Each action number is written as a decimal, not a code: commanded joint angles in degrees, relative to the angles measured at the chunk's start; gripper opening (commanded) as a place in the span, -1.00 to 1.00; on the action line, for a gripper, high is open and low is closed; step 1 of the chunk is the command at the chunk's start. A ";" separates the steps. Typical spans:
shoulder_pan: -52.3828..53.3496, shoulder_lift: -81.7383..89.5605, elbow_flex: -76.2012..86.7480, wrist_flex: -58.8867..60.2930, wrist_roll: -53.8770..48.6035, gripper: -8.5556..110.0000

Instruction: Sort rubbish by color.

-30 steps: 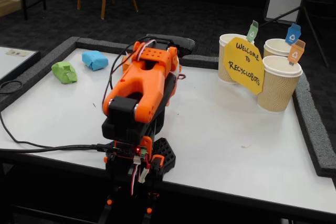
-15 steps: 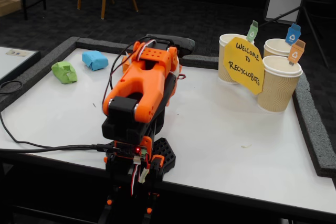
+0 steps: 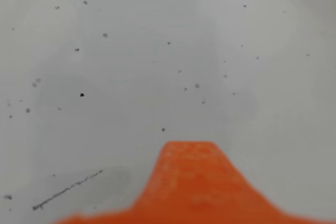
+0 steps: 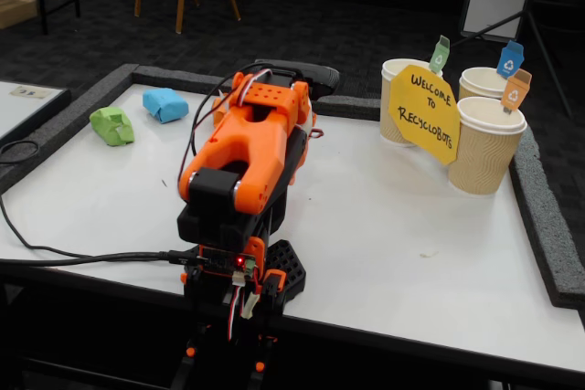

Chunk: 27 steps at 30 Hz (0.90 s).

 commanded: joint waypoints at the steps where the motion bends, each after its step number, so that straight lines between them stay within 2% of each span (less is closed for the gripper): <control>1: -0.26 1.49 -5.36 -0.35 0.53 -0.81; 27: -1.67 1.41 -5.10 -1.85 0.44 -0.77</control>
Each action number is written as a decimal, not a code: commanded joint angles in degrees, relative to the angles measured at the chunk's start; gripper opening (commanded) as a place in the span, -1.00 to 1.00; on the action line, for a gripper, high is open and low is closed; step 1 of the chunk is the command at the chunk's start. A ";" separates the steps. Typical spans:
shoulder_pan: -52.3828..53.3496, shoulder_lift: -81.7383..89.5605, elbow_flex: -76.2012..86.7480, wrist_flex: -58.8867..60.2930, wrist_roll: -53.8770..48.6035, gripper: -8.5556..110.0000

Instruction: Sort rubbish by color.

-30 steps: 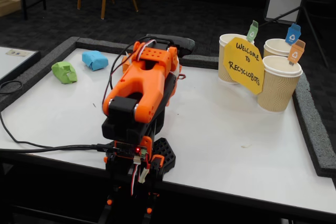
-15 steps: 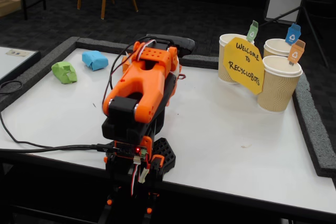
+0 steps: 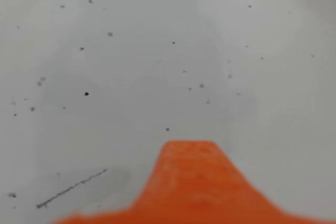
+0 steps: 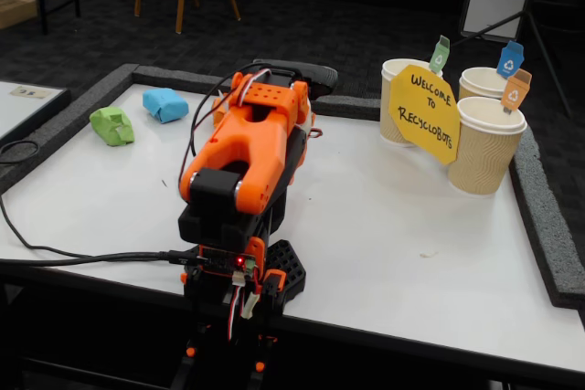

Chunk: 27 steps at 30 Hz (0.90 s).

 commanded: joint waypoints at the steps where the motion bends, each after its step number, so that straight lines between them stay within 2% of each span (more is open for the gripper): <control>1: -1.05 1.41 -5.19 -1.93 0.44 -0.76; 11: -1.49 0.88 -11.87 -2.37 0.35 -0.72; 16: -0.62 -6.86 -18.81 -4.57 0.35 -0.72; 23: -0.09 -21.62 -37.44 -1.67 0.26 -0.72; 27: -0.26 -24.52 -47.02 1.41 0.26 -0.71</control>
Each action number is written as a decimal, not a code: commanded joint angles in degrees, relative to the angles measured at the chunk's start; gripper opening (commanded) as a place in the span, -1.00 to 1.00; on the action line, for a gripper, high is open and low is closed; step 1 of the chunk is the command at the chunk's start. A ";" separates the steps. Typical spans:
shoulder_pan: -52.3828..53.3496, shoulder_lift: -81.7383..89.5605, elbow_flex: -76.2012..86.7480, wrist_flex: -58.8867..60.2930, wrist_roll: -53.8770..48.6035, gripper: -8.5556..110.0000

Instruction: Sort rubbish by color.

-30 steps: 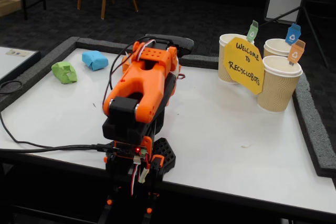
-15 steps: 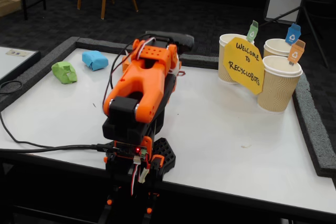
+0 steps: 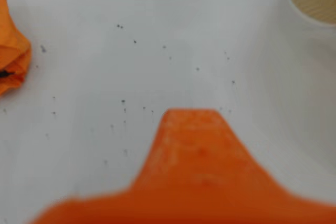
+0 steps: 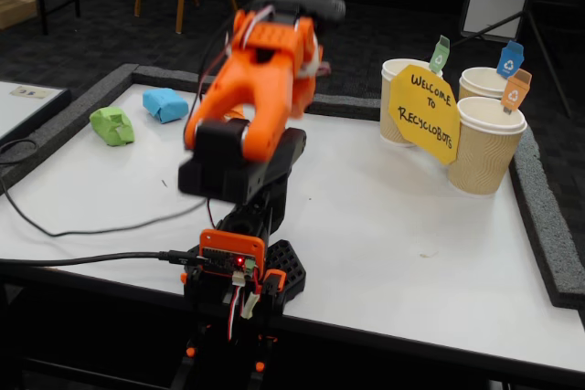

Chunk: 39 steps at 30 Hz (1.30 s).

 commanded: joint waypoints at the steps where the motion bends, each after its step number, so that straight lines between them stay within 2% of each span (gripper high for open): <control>1: -0.62 -3.16 -17.67 2.64 0.26 -0.70; 6: -2.64 -5.54 -25.84 8.53 0.26 -0.71; 18: -6.77 -5.36 -29.62 13.89 0.26 -0.71; 39: -30.32 -4.57 -42.36 28.48 0.26 -0.72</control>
